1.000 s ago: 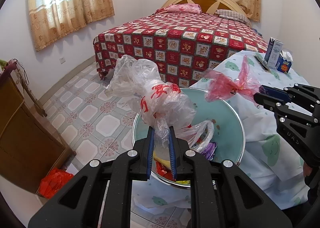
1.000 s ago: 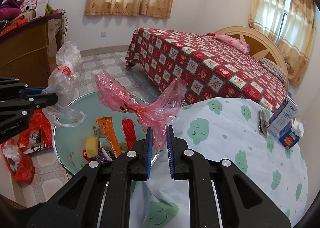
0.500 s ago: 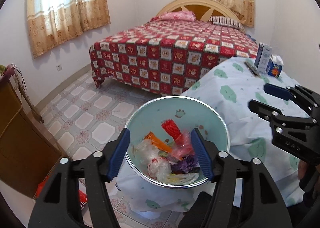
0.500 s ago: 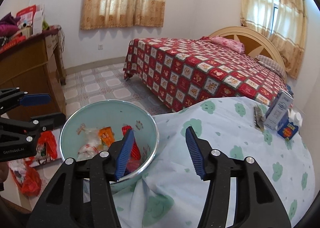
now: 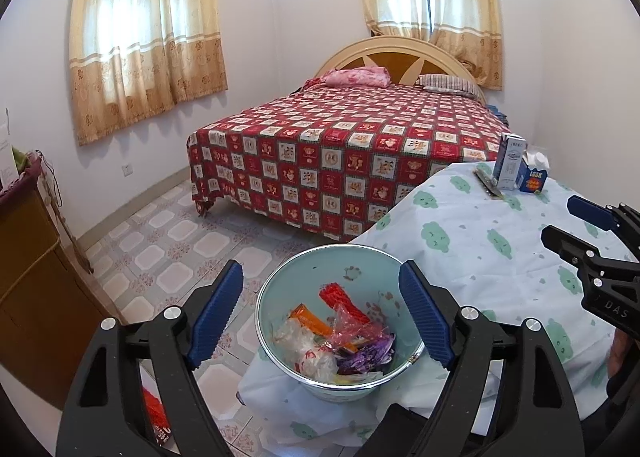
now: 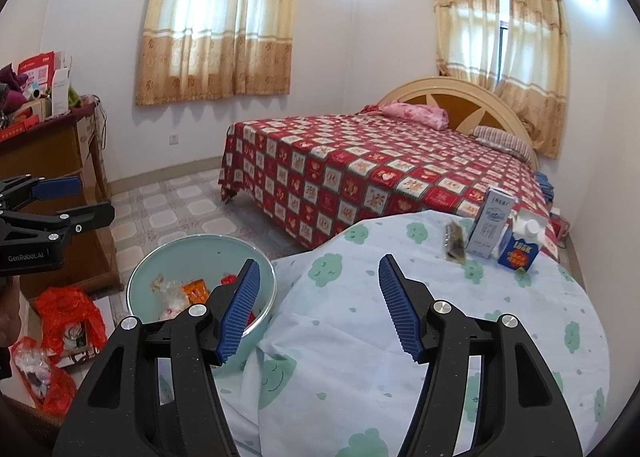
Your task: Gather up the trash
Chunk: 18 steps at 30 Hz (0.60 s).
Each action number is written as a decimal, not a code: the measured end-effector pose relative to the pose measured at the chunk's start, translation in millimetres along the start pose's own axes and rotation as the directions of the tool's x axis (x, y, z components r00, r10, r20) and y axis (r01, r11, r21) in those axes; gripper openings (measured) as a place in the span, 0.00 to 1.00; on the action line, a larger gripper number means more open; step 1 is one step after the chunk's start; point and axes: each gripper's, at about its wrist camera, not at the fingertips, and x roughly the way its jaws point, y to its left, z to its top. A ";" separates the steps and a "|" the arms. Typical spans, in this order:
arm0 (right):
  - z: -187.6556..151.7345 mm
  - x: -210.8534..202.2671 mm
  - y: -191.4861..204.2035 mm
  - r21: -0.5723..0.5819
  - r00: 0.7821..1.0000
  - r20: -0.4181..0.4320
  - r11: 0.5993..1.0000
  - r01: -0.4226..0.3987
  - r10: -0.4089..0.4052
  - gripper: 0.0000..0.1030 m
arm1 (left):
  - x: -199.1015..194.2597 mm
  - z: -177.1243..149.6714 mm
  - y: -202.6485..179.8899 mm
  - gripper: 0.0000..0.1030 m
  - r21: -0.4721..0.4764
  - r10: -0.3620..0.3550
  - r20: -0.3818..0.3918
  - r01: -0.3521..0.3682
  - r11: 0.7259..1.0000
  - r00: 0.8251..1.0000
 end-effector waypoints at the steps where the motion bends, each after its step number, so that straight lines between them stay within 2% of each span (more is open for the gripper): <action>1: 0.3 -1.3 0.8 -0.002 1.000 0.001 1.000 0.002 -0.002 0.60 | -0.8 0.7 -0.1 0.77 -0.001 0.000 0.003 0.000 1.000 1.000; 8: 2.2 -7.1 -1.9 -0.001 1.000 0.006 1.000 0.008 -0.008 0.60 | -4.5 1.6 4.2 0.78 -0.020 -0.006 0.015 0.006 1.000 1.000; 10: 2.8 -8.2 -2.5 0.000 1.000 0.006 1.000 0.009 -0.009 0.60 | -5.8 1.4 4.9 0.82 -0.022 -0.003 0.019 0.003 1.000 1.000; 15: 2.7 -8.4 -1.8 -0.001 1.000 0.007 1.000 0.009 -0.009 0.60 | -6.2 1.8 3.7 0.83 -0.017 0.000 0.020 0.000 1.000 1.000; 18: 2.6 -8.4 -1.6 -0.003 1.000 0.006 1.000 0.011 -0.011 0.60 | -6.4 1.1 3.4 0.87 -0.018 0.005 0.018 -0.005 1.000 1.000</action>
